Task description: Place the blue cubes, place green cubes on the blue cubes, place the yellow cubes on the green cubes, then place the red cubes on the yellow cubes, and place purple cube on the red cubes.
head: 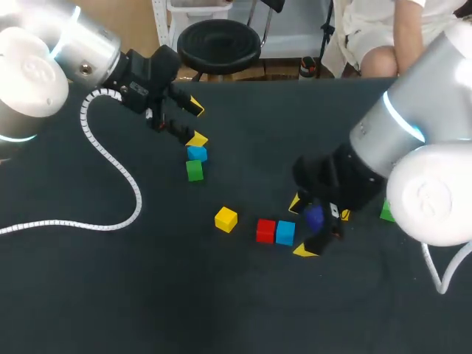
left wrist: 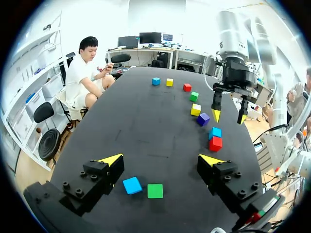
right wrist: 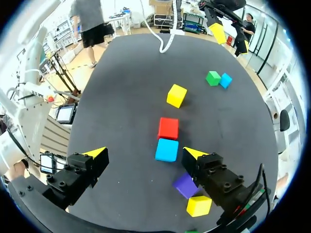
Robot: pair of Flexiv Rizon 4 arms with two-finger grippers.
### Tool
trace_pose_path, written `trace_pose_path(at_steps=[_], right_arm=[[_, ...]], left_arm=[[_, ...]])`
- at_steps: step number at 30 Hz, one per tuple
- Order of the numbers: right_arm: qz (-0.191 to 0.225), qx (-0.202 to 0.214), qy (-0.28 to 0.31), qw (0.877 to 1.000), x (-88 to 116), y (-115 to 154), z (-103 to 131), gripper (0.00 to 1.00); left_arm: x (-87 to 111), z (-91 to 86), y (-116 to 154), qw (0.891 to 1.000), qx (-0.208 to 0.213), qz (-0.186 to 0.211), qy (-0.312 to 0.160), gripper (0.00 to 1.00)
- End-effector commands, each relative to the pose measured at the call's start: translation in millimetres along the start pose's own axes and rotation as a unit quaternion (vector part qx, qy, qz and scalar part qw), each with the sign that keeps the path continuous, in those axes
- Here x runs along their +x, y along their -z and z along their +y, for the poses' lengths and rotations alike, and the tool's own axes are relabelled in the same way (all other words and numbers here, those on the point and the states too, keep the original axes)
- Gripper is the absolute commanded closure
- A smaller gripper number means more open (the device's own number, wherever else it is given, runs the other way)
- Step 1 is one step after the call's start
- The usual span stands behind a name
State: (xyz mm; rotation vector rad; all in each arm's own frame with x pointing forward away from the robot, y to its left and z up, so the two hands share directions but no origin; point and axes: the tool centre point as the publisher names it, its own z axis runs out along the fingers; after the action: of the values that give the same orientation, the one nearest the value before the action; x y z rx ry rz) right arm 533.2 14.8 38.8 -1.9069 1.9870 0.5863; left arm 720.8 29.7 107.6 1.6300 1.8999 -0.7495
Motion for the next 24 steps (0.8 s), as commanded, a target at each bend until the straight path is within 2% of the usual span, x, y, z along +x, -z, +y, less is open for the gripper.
trace_pose_path(at_steps=[1,17,20,24], right_arm=[[-0.018,-0.030,0.003,0.999,1,-4,-9,0.00],[-0.018,-0.030,0.003,0.999,1,-4,-9,0.00],[-0.042,-0.015,-0.010,0.999,10,-18,0,0.00],[-0.073,0.000,-0.012,0.997,15,-26,1,0.00]], left_arm=[[0.9,-0.3,0,1.000,0.000,-0.001,-0.001,0.00],[0.9,-0.3,0,1.000,0.000,-0.001,-0.001,0.00],[0.9,-0.3,0,1.000,0.000,-0.001,-0.001,0.00],[0.9,-0.3,0,1.000,0.000,-0.001,-0.001,0.00]])
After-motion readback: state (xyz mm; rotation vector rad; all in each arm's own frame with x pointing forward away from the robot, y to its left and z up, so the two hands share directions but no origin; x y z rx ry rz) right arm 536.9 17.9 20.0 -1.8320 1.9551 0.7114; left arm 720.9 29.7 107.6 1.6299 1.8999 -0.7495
